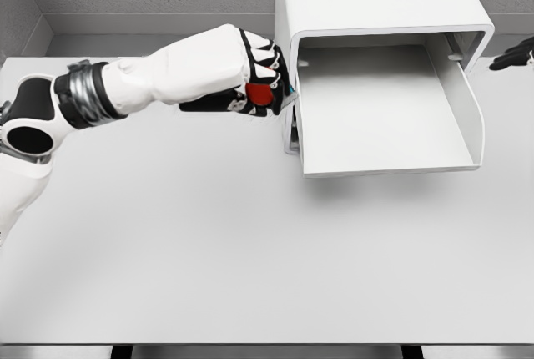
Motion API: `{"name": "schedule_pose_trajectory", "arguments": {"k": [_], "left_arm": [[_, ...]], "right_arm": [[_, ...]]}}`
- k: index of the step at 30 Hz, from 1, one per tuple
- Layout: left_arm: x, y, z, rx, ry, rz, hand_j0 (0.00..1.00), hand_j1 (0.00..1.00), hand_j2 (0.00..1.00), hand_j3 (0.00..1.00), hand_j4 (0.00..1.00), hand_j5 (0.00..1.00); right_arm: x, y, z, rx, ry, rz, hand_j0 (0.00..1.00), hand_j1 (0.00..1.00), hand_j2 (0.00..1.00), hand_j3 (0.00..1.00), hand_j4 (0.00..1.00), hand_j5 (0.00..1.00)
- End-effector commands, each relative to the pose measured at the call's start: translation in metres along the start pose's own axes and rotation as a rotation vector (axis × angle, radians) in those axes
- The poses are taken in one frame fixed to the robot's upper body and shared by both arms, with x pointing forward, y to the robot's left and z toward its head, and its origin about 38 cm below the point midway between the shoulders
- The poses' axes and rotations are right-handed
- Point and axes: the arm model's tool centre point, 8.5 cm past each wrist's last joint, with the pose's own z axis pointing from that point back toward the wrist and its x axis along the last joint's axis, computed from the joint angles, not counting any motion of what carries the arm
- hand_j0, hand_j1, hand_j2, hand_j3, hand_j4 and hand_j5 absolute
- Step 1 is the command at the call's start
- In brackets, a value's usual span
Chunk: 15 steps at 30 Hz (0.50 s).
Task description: Slide open multi-storey tabletop storage cabinets and put open load switch and slide close multi-storey tabletop storage cabinets
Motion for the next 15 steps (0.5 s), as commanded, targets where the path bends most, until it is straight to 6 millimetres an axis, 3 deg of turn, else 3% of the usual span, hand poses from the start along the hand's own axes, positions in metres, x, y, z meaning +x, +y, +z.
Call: {"name": "schedule_pose_trajectory", "arguments": {"k": [1, 8, 15], "left_arm": [[-0.002, -0.011, -0.011, -0.01, -0.013, 0.039, 0.31, 0.31, 0.31, 0.31, 0.31, 0.31], [-0.009, -0.013, -0.055, 0.006, -0.029, 0.015, 0.31, 0.31, 0.31, 0.31, 0.31, 0.31], [-0.015, -0.04, -0.109, -0.055, -0.059, 0.068, 0.32, 0.32, 0.32, 0.32, 0.32, 0.32]], "right_arm": [[-0.01, 0.002, 0.006, 0.012, 0.045, 0.005, 1.0, 1.0, 1.0, 1.0, 1.0, 1.0], [-0.016, 0.014, 0.003, 0.034, 0.052, -0.024, 1.0, 1.0, 1.0, 1.0, 1.0, 1.0], [-0.015, 0.017, -0.003, 0.038, 0.039, -0.031, 1.0, 1.0, 1.0, 1.0, 1.0, 1.0]]}}
